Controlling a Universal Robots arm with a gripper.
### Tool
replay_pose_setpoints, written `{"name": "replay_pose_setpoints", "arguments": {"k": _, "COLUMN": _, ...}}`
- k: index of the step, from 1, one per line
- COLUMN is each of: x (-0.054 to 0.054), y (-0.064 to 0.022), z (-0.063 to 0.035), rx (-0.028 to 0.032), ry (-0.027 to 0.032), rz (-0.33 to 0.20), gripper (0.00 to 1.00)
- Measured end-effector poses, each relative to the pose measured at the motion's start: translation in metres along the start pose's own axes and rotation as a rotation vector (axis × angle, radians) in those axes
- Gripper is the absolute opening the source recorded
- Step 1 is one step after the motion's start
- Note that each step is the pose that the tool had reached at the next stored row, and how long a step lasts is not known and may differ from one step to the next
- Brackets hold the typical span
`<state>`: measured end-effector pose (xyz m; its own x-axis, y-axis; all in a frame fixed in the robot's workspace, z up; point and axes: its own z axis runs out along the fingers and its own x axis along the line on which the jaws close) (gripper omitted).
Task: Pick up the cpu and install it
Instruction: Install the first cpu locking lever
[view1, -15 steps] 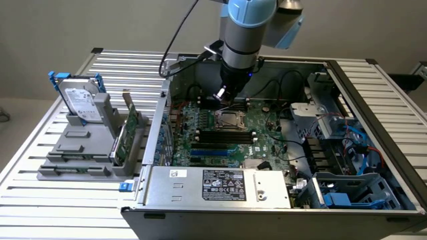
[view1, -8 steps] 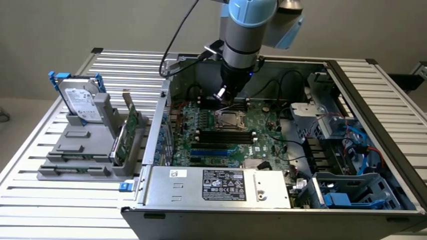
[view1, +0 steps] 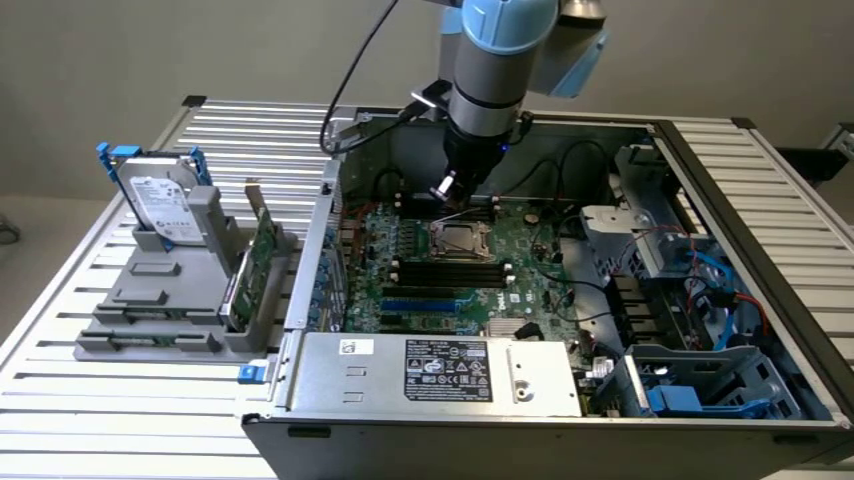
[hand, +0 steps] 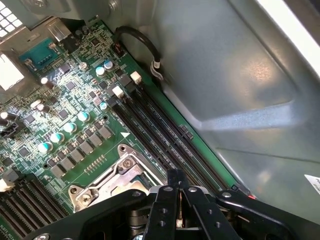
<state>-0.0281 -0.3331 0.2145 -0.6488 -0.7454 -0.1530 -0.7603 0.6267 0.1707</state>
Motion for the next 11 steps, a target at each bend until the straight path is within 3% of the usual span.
{"name": "replay_pose_setpoints", "arguments": {"k": 11, "x": -0.0031, "y": -0.0035, "z": -0.0001, "rx": -0.0036, "ry": 0.0040, "rz": -0.023, "gripper": 0.11}}
